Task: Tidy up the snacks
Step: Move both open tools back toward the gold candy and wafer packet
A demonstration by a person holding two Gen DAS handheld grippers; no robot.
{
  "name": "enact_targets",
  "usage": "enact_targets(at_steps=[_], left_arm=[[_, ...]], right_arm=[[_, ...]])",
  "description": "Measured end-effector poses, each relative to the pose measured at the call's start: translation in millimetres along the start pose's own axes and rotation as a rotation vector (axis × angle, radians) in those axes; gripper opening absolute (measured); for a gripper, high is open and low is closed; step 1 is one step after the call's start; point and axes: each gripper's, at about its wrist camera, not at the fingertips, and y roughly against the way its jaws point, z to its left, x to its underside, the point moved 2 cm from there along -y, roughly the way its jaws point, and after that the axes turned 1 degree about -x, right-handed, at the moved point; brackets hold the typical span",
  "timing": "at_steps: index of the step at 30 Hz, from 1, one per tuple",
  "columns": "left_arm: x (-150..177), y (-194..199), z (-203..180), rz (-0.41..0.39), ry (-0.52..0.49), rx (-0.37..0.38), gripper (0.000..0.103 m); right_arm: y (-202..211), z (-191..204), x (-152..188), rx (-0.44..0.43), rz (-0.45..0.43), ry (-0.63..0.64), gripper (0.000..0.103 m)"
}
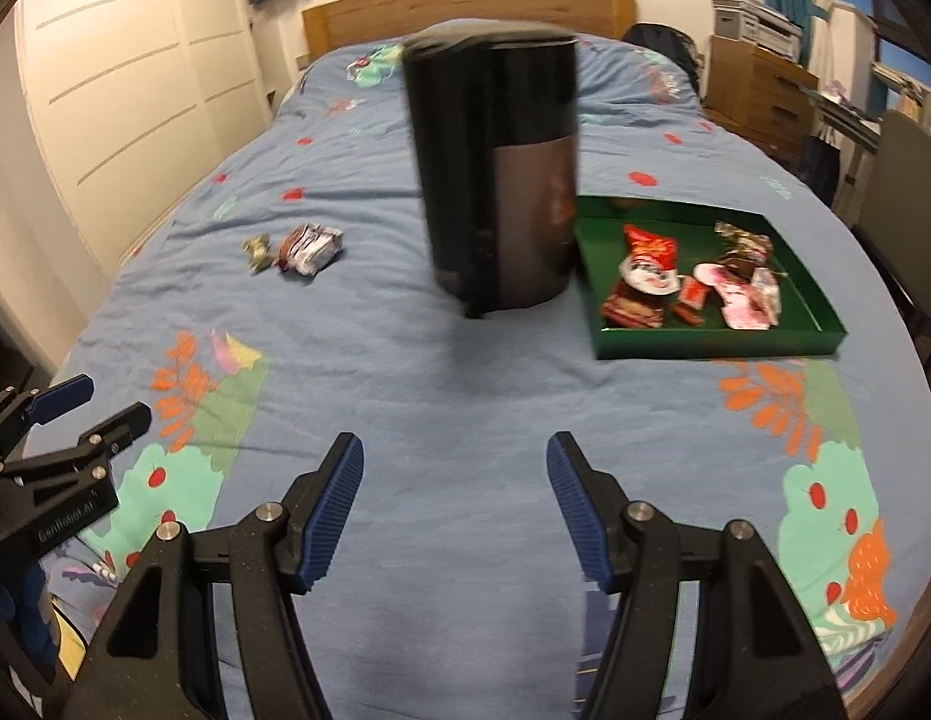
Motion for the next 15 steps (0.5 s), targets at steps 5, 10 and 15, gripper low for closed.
enact_targets(at_steps=[5, 10, 15], left_arm=[[2.5, -29.5, 37.3, 0.023, 0.076, -0.03, 0.059], [-2.0, -57.0, 70.9, 0.035, 0.154, -0.044, 0.059], [-10.3, -81.9, 94.2, 0.053, 0.227, -0.039, 0.059]], right_arm=[[-18.8, 23.9, -4.2, -0.002, 0.019, 0.036, 0.103], [-35.8, 51.8, -18.0, -0.022, 0.009, 0.069, 0.103], [-55.6, 78.2, -34.8, -0.05, 0.0, 0.104, 0.103]])
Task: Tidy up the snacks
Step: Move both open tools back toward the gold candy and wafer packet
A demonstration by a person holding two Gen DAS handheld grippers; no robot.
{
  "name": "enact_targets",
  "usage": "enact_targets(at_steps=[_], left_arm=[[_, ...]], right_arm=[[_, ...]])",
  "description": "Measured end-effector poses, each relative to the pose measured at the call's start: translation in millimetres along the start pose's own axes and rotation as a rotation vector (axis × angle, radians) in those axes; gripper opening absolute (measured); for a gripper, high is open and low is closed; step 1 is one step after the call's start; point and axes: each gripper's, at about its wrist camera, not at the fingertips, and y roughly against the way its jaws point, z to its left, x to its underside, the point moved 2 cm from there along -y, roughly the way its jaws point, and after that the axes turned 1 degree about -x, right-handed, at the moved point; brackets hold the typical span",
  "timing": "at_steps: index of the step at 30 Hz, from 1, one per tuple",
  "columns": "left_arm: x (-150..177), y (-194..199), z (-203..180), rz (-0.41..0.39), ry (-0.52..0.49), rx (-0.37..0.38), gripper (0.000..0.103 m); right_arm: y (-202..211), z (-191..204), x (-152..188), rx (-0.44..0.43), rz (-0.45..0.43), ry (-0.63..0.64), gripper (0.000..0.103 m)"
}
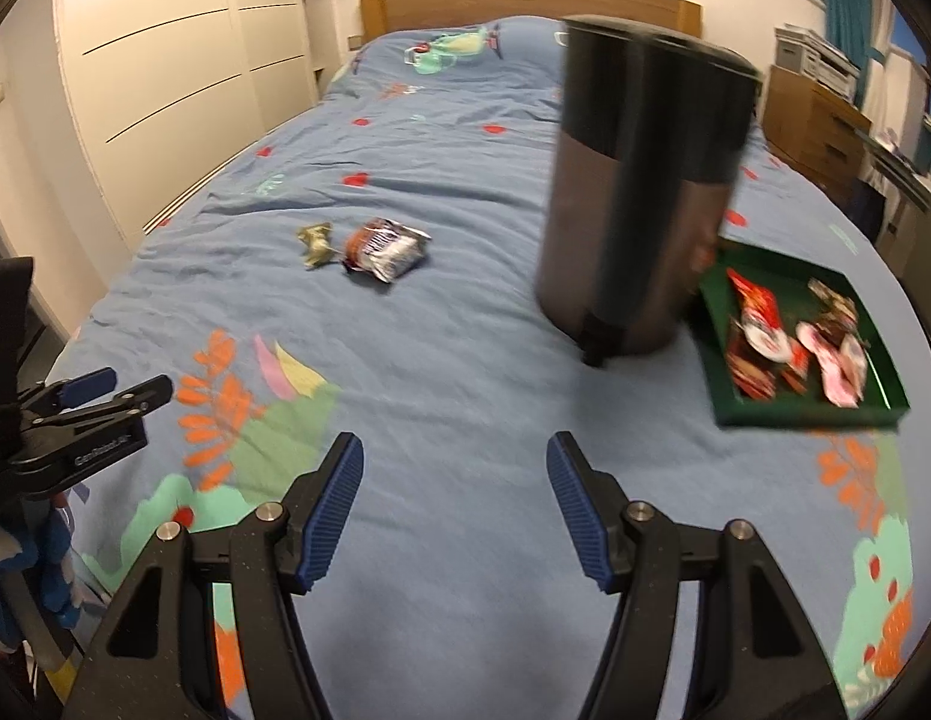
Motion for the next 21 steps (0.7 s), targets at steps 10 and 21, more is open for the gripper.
enact_targets(at_steps=[10, 21], left_arm=[[-18.7, -34.0, 13.5, 0.013, 0.063, -0.005, 0.059], [-47.7, -57.3, 3.5, -0.002, 0.063, 0.022, 0.059]], right_arm=[[-45.5, 30.6, -26.4, -0.048, 0.011, 0.047, 0.103], [-81.5, 48.9, -44.1, -0.076, 0.01, 0.077, 0.103]])
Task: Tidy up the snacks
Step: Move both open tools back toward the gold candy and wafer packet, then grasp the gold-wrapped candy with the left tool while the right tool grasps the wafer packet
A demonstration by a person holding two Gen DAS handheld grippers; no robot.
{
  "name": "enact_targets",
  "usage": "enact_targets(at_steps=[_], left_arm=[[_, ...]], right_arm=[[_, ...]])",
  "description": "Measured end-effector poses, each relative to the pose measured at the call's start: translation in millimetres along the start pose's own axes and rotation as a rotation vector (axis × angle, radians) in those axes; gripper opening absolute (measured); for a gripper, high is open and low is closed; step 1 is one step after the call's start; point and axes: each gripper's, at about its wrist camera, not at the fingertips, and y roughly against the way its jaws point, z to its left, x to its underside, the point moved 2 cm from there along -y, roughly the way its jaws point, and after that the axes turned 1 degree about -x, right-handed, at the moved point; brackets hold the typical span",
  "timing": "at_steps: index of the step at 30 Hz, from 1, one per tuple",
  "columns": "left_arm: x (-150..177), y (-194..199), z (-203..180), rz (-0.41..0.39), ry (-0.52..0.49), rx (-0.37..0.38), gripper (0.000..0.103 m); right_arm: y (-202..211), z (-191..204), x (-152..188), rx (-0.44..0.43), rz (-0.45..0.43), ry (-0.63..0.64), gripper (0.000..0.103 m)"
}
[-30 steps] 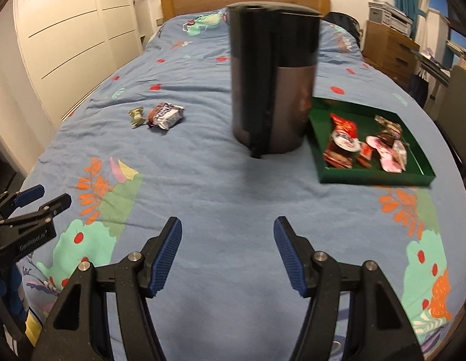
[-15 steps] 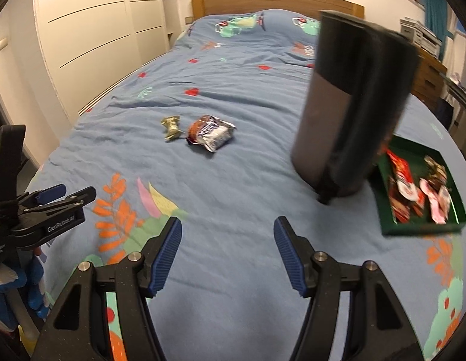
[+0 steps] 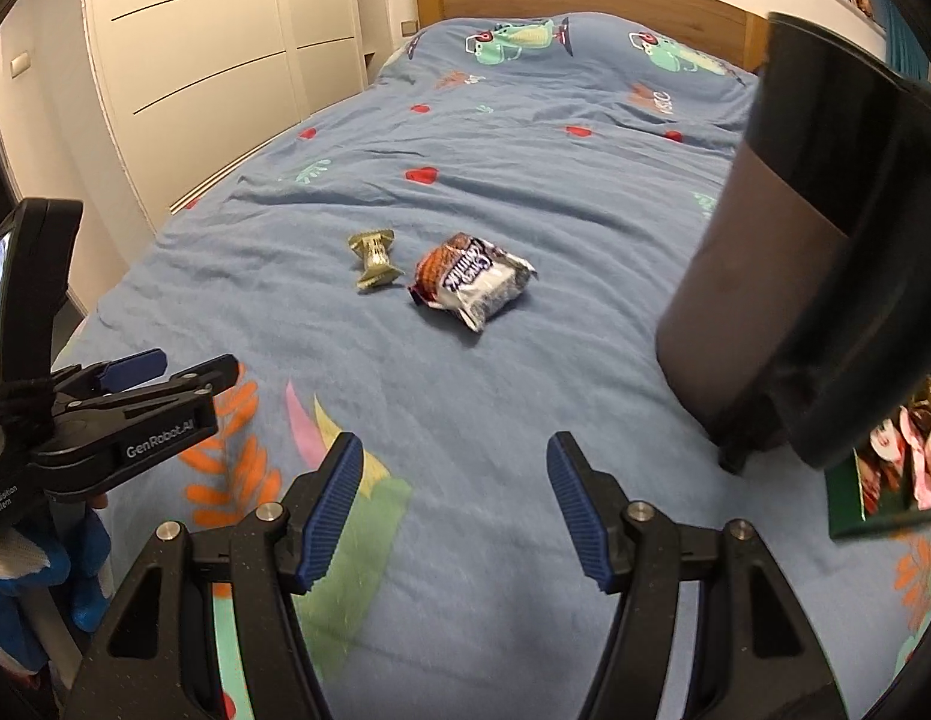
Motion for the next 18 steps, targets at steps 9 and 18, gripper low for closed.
enact_targets(at_steps=[9, 18], left_arm=[[-20.1, -16.7, -8.6, -0.016, -0.002, 0.017, 0.059], [-29.5, -32.2, -14.5, -0.012, -0.013, 0.026, 0.059]], right_arm=[[-20.9, 2.0, -23.9, -0.009, -0.027, -0.002, 0.103], [-37.8, -0.8, -33.0, -0.005, -0.028, -0.006, 0.103]])
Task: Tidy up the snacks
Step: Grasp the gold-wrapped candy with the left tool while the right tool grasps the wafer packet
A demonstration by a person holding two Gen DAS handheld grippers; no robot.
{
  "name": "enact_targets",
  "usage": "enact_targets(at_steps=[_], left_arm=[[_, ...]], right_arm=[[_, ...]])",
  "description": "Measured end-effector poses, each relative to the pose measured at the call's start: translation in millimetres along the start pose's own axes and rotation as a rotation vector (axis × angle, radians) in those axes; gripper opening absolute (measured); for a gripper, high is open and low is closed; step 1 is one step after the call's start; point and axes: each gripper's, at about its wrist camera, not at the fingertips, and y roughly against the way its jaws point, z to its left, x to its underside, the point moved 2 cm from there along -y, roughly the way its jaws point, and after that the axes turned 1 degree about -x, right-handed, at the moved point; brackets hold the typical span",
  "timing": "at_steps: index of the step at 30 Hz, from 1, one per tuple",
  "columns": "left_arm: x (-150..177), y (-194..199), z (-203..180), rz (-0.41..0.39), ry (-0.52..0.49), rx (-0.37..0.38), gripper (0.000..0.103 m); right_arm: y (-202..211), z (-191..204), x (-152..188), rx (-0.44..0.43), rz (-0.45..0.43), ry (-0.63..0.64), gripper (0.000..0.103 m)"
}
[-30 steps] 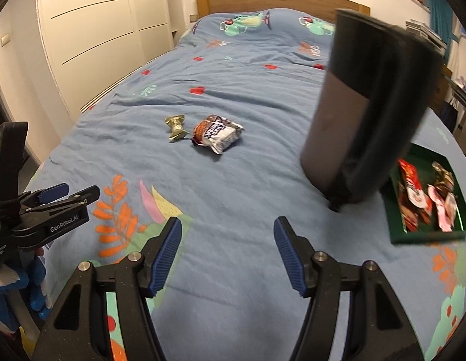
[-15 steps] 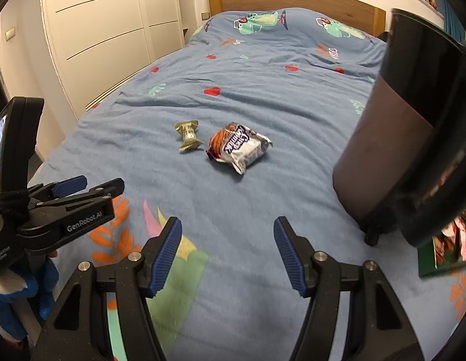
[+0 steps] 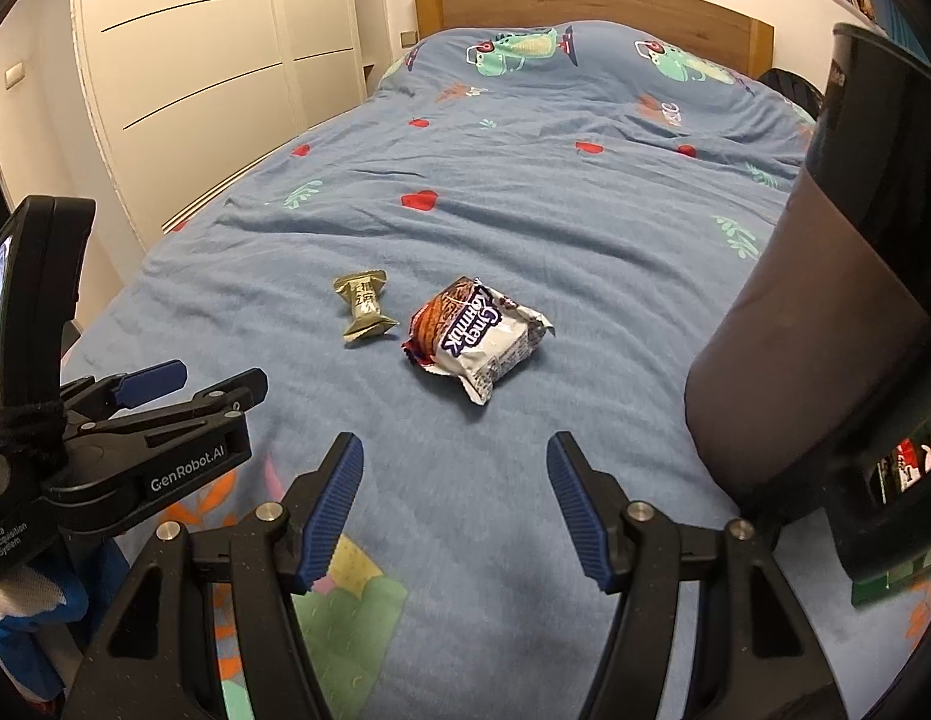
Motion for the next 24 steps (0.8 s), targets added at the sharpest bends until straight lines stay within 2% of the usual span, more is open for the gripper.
enact_targets(at_steps=[8, 13, 21, 24], left_arm=[[-5.2, -15.3, -6.5, 0.02, 0.013, 0.033, 0.059], [-17.9, -27.0, -5.9, 0.028, 0.045, 0.079, 0.059], [-45.4, -55.1, -13.5, 0.074, 0.123, 0.193, 0.059], [-56.3, -68.1, -18.3, 0.091, 0.136, 0.209, 0.059]], right_arm=[[-20.0, -3.9, -0.2, -0.007, 0.01, -0.023, 0.103], [-32.6, -7.2, -4.2, -0.002, 0.002, -0.042, 0.103], [-55.1, -10.3, -16.1, 0.006, -0.015, -0.068, 0.103], [-63.3, -8.8, -17.2, 0.0, -0.014, -0.074, 0.103]])
